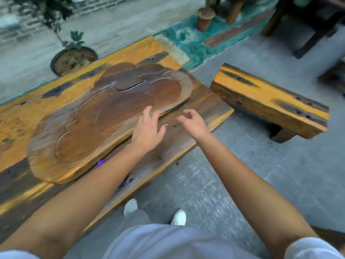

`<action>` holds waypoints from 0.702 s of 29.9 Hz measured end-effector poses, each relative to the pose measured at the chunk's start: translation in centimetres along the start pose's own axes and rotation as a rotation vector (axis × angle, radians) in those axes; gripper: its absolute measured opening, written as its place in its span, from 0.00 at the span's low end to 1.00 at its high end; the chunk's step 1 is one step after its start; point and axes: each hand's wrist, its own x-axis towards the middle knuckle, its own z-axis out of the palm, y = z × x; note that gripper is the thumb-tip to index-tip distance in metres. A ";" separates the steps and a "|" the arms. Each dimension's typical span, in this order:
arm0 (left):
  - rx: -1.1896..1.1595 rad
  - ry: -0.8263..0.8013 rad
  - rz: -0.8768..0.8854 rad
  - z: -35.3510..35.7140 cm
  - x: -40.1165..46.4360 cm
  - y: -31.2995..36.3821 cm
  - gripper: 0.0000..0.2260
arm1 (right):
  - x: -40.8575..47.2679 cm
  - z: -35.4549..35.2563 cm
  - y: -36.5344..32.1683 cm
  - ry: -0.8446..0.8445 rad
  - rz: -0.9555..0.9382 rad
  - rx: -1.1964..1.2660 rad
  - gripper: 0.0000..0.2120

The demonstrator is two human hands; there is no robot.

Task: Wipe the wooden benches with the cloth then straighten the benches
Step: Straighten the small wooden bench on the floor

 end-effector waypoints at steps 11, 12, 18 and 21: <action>-0.054 0.083 0.529 6.5 10.2 24.4 0.23 | -2.9 -25.2 4.6 0.446 0.054 0.256 0.20; -0.058 0.068 0.575 7.6 11.6 27.1 0.23 | -2.3 -27.7 5.6 0.498 0.064 0.275 0.20; -0.064 0.007 0.717 13.1 20.1 37.4 0.24 | 2.1 -38.7 9.8 0.670 0.083 0.207 0.19; -0.079 -0.059 0.760 15.4 25.2 43.8 0.26 | 3.6 -44.9 11.9 0.820 0.104 0.023 0.20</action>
